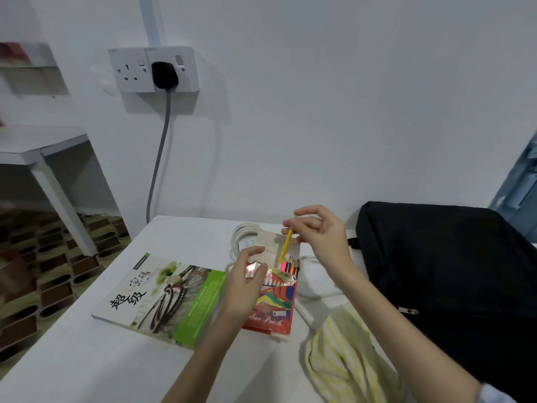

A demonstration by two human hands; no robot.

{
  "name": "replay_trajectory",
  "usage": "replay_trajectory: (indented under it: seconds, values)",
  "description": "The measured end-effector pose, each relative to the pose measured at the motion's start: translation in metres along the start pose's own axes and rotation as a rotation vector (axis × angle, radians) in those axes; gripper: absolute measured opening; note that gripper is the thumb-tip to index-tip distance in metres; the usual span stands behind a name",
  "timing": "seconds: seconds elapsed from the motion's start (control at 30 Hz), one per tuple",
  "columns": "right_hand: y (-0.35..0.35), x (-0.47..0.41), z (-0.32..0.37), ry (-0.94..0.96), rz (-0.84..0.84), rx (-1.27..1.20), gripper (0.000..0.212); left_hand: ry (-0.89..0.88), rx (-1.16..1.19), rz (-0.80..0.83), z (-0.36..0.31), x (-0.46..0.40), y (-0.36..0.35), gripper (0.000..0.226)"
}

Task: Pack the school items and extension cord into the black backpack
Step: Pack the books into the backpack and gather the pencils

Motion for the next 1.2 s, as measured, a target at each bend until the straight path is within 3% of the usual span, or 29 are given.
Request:
replay_trajectory:
  seconds: [0.2,0.4,0.53,0.67,0.73,0.83,0.93,1.0,1.1,1.2]
  values:
    - [-0.009,0.006,-0.033,-0.047,0.056,0.169,0.014,-0.033,-0.013,-0.004,-0.004,0.012,0.004,0.027]
    - [-0.013,0.024,-0.052,0.017,0.18,0.539,0.017,0.004,0.052,-0.012,0.009,0.014,0.012,0.027]
    - [-0.015,0.037,-0.06,-0.012,0.198,0.463,0.013,-0.044,-0.026,0.004,0.007,0.017,0.016,0.029]
    - [-0.017,0.046,-0.079,-0.187,0.275,0.334,0.04,-0.049,0.003,0.074,0.014,0.024,0.019,0.035]
    - [-0.018,0.051,-0.09,-0.234,0.316,0.38,0.041,-0.096,-0.17,-0.082,0.014,0.026,0.04,0.036]
    - [-0.02,0.058,-0.101,-0.272,0.356,0.405,0.038,-0.102,-0.729,-0.317,0.032,0.02,0.075,0.061]
    - [-0.026,0.066,-0.11,-0.292,0.476,0.51,0.04,0.08,-1.019,-0.212,0.077,0.007,0.086,0.084]
    - [-0.031,0.072,-0.117,-0.318,0.562,0.599,0.037,0.122,-1.104,-0.106,0.087,0.004,0.085,0.077]
    - [-0.037,0.075,-0.122,-0.291,0.623,0.71,0.034,-0.007,-1.172,-0.047,0.068,0.006,0.085,0.054]
    - [-0.043,0.07,-0.121,-0.248,0.615,0.764,0.029,-0.08,-1.212,-0.034,0.047,0.018,0.099,0.058]
Point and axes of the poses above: each hand's wrist, its own x-axis away from the middle knuckle, its own y-axis out of the back of the hand, z = x × y, the point moved 9 cm from there along -x, towards the middle knuckle, and after that the axes turned 5 degrees about y, right-handed, at the moved point
